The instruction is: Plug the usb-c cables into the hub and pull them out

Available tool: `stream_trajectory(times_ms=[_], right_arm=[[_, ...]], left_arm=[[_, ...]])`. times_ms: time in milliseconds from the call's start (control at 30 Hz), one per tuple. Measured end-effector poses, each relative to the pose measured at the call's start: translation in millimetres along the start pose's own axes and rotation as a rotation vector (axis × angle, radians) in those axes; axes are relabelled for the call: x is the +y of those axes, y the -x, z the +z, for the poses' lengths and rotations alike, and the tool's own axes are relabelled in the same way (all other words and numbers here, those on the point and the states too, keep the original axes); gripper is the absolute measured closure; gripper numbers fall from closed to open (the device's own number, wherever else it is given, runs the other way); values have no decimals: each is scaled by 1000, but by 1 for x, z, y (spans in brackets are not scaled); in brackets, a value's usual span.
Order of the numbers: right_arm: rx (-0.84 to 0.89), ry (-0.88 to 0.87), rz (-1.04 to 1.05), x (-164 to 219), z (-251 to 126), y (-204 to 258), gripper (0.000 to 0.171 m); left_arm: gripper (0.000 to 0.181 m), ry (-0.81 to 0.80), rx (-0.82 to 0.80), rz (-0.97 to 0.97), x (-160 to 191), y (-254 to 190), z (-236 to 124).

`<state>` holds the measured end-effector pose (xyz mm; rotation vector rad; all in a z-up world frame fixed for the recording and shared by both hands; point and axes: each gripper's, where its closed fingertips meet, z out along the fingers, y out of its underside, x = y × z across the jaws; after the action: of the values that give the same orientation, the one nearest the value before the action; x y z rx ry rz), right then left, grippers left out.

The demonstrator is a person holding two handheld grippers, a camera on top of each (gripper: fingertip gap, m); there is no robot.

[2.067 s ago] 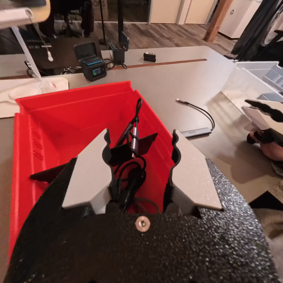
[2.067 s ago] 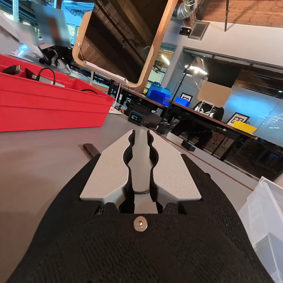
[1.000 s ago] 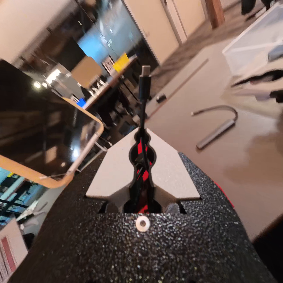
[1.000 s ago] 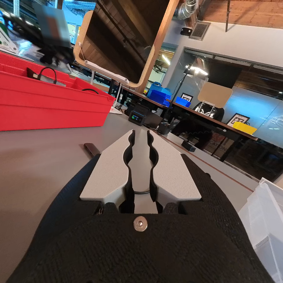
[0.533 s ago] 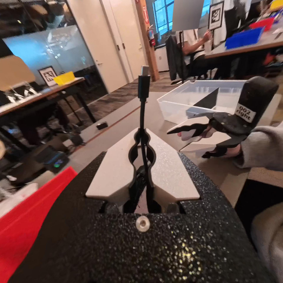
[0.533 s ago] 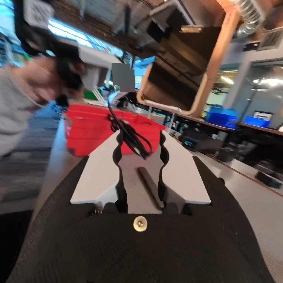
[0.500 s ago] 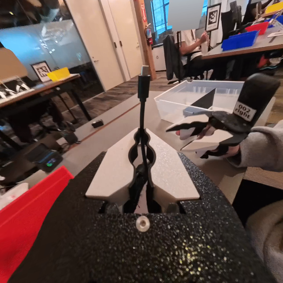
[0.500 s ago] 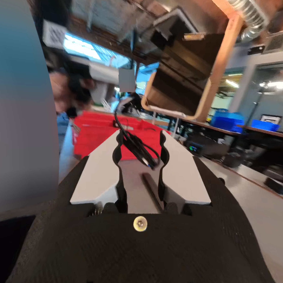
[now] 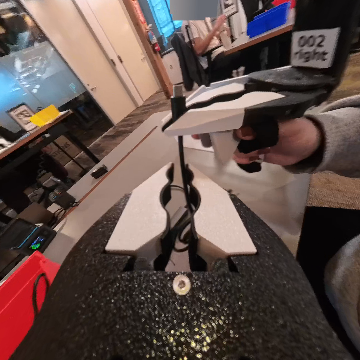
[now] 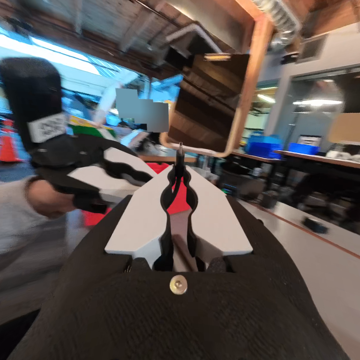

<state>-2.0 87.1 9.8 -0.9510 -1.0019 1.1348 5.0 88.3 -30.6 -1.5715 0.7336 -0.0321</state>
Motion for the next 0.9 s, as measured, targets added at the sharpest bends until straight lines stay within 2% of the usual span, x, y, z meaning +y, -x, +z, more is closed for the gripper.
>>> stream_trajectory(times_ms=[67,133,233,300,367,433,467,500,567,633,733,800,900], right_arm=[[162,84,-112,2,-3,-27,167],[312,200,-316,4,-10,-53,167],[429,395,-651,11,-15,-71,167],[452,611,-828,34,-19,-82,167],[436,792,-887,68,-25,-92,167],[361,928,-845,108,-30,-92,165],[306,992,-801,128,-33,-88,153],[264,1029,-748,141,-33,-84,126],[183,1004,-631,147,-24,-68,107],[69,913,-556,136,-6,-46,110],[-155,836,-328,126,19,-7,119],[-231,891,-191,137,30,-2,121],[-304,1105,-47,177,31,-7,121]], left_arm=[[143,43,-67,11,6,13,-2],[126,96,-122,5,13,26,-4],[134,89,-193,4,13,41,-12],[136,87,-225,-20,13,49,-16],[137,94,-240,-45,15,54,-19],[137,105,-254,-66,18,59,-21],[137,113,-258,-77,19,61,-23],[135,122,-259,-85,20,63,-24],[134,140,-262,-88,22,66,-29],[134,159,-293,-70,22,74,-37],[136,160,-316,-81,21,82,-46],[137,146,-309,-101,19,83,-50],[140,156,-308,-91,18,83,-53]])
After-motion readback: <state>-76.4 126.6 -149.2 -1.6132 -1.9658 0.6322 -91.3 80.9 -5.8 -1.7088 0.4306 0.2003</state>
